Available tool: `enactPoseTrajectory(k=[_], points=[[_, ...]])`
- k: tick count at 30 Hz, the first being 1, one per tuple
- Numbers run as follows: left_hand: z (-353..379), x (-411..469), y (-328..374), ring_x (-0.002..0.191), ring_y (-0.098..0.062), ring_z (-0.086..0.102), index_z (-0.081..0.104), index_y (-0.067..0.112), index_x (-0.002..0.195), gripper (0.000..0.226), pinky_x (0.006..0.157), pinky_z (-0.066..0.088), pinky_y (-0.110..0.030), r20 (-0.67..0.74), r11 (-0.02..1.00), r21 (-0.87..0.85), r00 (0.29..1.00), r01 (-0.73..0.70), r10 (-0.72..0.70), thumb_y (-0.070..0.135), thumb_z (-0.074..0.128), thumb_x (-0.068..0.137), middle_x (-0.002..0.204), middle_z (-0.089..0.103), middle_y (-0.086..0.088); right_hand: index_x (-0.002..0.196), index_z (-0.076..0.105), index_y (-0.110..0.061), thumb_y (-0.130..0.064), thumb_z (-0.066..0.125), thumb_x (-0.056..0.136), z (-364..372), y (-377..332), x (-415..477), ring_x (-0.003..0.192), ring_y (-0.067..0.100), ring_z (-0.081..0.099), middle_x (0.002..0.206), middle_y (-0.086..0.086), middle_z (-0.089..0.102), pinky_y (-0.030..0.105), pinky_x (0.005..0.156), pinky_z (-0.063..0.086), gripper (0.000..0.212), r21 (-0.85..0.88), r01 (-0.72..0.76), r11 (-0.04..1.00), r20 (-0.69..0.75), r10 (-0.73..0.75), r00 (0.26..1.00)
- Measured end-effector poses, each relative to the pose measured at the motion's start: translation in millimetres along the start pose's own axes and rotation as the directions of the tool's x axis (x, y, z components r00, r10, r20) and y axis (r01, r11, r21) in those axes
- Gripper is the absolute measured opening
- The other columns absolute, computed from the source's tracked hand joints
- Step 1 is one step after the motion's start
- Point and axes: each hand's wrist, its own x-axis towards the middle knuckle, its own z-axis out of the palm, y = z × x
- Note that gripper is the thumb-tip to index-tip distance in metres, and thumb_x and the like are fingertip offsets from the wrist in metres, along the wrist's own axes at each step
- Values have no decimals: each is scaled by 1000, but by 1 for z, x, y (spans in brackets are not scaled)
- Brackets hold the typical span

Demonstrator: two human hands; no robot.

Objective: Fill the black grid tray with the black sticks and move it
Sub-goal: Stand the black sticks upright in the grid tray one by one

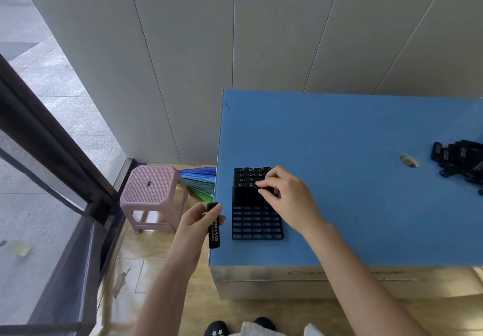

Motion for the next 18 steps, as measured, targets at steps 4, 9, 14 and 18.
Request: enactPoseTrajectory(k=[4,9,14,18], points=[[0,-1,3,80,-19,60,65,-2,94,27,75,47,-26,26,999,-24,999,-28,29,22,63,82,88,66,-15,104,64,-21,-21,59,88,1,-15,-15,67,9,51,97,-12,53,17,66,46,17,220,-88,971,-11,93,996],[3,-1,7,88,-28,62,68,1,96,37,88,49,-41,45,997,-30,996,-75,76,27,68,70,97,67,-25,100,64,-16,-32,37,98,14,-39,-36,77,9,64,88,-3,67,28,78,54,31,535,-524,663,449,303,841],[12,-2,9,80,-18,66,72,6,93,28,75,54,-24,82,992,17,989,-126,125,18,71,69,91,72,-15,106,64,-15,-38,29,99,20,-52,-47,85,17,67,87,3,72,31,84,53,42,641,-709,294,667,243,704],[16,-5,12,74,-8,68,70,12,102,22,68,51,-15,159,988,68,979,-139,127,10,62,82,90,74,-4,106,67,-14,-35,40,97,16,-46,-49,84,6,62,84,-6,69,22,81,49,35,678,-685,269,654,204,728]])
